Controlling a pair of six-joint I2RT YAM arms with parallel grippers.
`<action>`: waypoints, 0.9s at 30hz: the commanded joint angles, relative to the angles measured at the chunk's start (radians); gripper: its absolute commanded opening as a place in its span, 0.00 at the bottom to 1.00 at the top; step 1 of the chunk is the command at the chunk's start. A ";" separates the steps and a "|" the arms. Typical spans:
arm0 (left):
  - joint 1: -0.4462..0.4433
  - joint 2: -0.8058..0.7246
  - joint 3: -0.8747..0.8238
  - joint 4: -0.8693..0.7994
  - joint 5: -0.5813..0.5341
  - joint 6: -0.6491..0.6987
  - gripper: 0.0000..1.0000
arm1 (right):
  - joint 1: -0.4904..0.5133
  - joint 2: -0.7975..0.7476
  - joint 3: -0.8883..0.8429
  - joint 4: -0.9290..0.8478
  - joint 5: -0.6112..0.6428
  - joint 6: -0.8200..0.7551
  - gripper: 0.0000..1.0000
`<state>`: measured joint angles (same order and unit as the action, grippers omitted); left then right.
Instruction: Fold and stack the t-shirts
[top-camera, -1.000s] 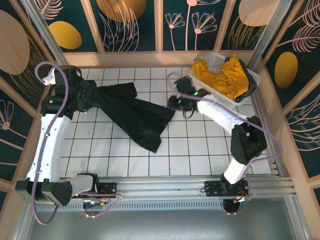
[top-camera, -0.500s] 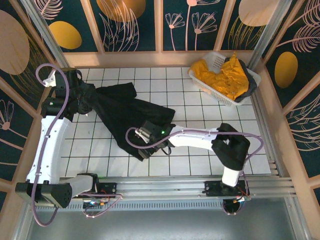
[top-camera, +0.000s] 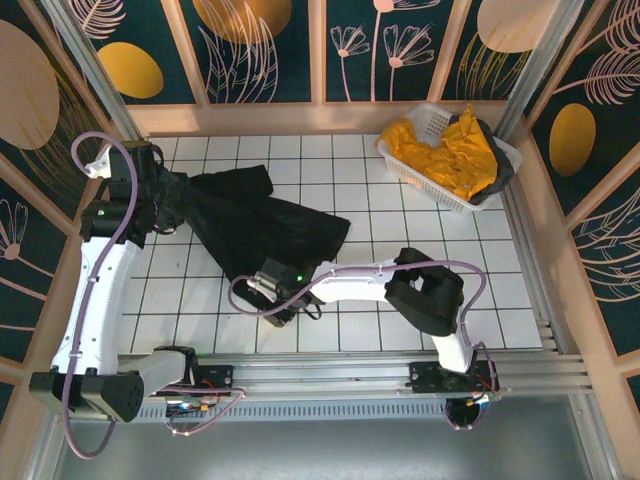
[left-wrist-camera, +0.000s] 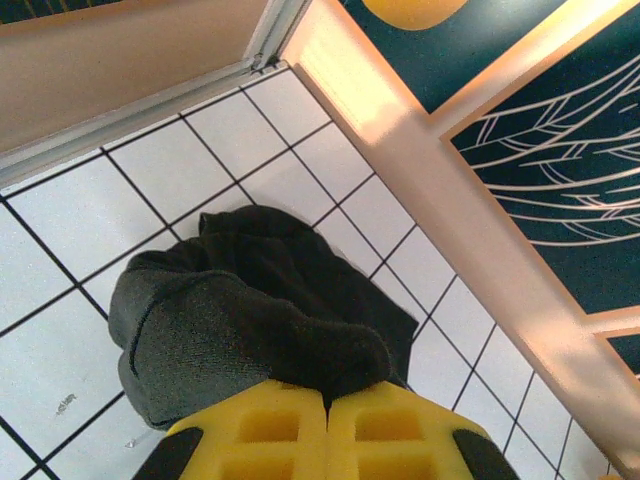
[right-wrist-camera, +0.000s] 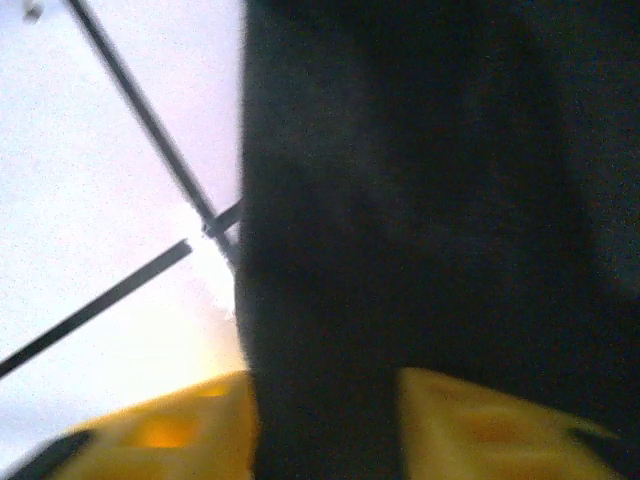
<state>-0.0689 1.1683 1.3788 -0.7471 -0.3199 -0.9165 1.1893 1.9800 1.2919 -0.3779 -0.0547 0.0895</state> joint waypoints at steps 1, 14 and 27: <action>0.008 -0.013 -0.012 -0.002 -0.006 0.028 0.00 | -0.075 0.009 -0.019 -0.031 0.099 0.102 0.09; 0.024 0.173 0.192 0.042 0.109 0.082 0.00 | -0.615 -0.368 0.257 -0.079 0.116 0.180 0.00; -0.002 0.112 -0.073 0.315 0.841 0.096 0.00 | -0.853 -0.510 0.262 -0.096 0.131 0.278 0.00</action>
<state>-0.0486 1.3273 1.4437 -0.5308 0.2169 -0.7998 0.3611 1.5173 1.6241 -0.4351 0.0673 0.3290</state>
